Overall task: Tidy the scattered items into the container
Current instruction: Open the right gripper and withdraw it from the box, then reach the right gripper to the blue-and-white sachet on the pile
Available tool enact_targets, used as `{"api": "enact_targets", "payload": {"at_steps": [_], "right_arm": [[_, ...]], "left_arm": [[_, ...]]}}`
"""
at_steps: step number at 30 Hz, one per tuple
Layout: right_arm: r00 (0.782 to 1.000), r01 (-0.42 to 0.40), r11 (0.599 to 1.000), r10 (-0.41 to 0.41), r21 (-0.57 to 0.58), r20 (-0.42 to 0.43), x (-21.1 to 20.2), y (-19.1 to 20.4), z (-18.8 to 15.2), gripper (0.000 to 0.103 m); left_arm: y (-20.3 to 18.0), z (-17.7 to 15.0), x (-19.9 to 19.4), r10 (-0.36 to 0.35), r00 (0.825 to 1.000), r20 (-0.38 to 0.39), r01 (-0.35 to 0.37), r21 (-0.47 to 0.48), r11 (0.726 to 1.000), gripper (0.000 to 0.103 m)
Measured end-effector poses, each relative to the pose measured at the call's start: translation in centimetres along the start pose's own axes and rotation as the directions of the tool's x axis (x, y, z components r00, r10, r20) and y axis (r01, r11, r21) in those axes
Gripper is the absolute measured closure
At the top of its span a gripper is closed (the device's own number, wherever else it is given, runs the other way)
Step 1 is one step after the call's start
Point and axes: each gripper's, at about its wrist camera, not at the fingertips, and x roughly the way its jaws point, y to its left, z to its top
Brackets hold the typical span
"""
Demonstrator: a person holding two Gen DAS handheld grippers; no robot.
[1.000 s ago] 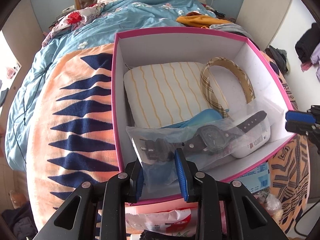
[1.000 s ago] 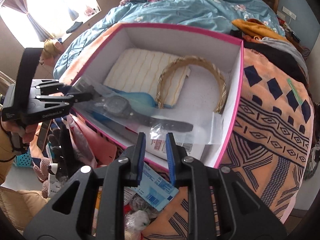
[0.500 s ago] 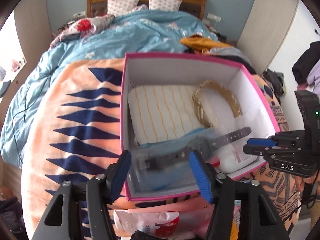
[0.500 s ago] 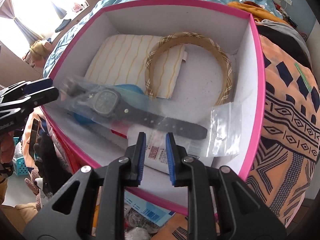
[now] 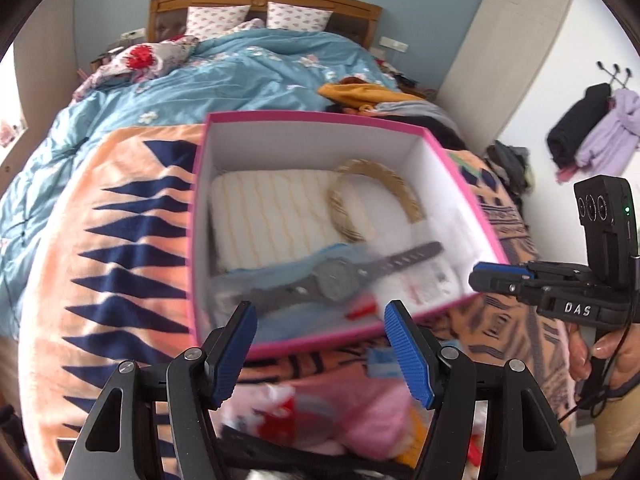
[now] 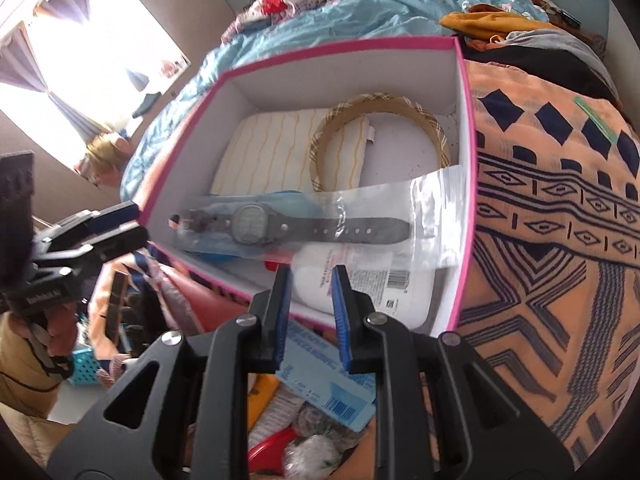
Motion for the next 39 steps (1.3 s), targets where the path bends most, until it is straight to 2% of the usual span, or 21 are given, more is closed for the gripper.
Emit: {"api": "enact_targets", "payload": {"at_steps": [2,4,7,12,17,27,30,33,37,39], "right_arm": [[0.999,-0.034,0.999,0.034,0.018,0.043,-1.5,0.0,-0.9,0.08],[0.996,-0.054,0.998,0.051,0.031,0.072,-2.7,0.0,-2.0,0.071],[0.995,-0.066,0.995,0.059,0.078,0.085,-3.5,-0.7,-4.5,0.067],[1.0,-0.026,0.975,0.027,0.22,-0.002,-1.2,-3.4,-8.9,0.067],[0.998,-0.007,0.942,0.03,0.336,-0.061,2.1,-5.3,-11.6,0.067],[0.994,-0.094,0.926,0.11,0.367,-0.022,4.1,-5.3,-11.3,0.066],[0.99,-0.129,0.922,0.14,0.364,-0.004,4.1,-5.3,-11.2,0.077],[0.99,-0.132,0.922,0.139,0.363,0.008,4.2,-5.3,-11.1,0.078],[0.977,-0.208,0.876,0.209,0.435,0.046,5.2,-6.3,-11.4,0.077],[0.975,-0.217,0.871,0.214,0.441,0.056,5.6,-6.8,-11.5,0.078]], "left_arm": [[-0.9,-0.7,-0.2,-0.027,1.0,-0.005,0.028,0.013,1.0,0.035],[-1.8,-1.3,-0.3,-0.055,0.998,-0.011,0.055,0.026,0.998,0.035],[-3.4,-2.4,-0.2,-0.094,0.995,-0.029,0.095,0.045,0.994,0.035],[-4.6,-3.7,0.7,-0.106,0.992,-0.074,0.109,0.034,0.993,0.035],[-5.5,-4.9,1.6,-0.112,0.987,-0.117,0.115,0.02,0.993,0.035],[-6.4,-6.4,2.7,-0.108,0.979,-0.173,0.108,-0.009,0.994,0.035],[-6.7,-6.6,3.1,-0.105,0.977,-0.188,0.105,-0.008,0.994,0.035],[-7.0,-6.7,3.4,-0.098,0.975,-0.201,0.1,-0.003,0.995,0.035],[-7.4,-6.8,3.7,-0.095,0.972,-0.215,0.098,0.002,0.995,0.035],[-7.6,-6.9,3.8,-0.092,0.97,-0.223,0.096,0.005,0.995,0.035]]}}
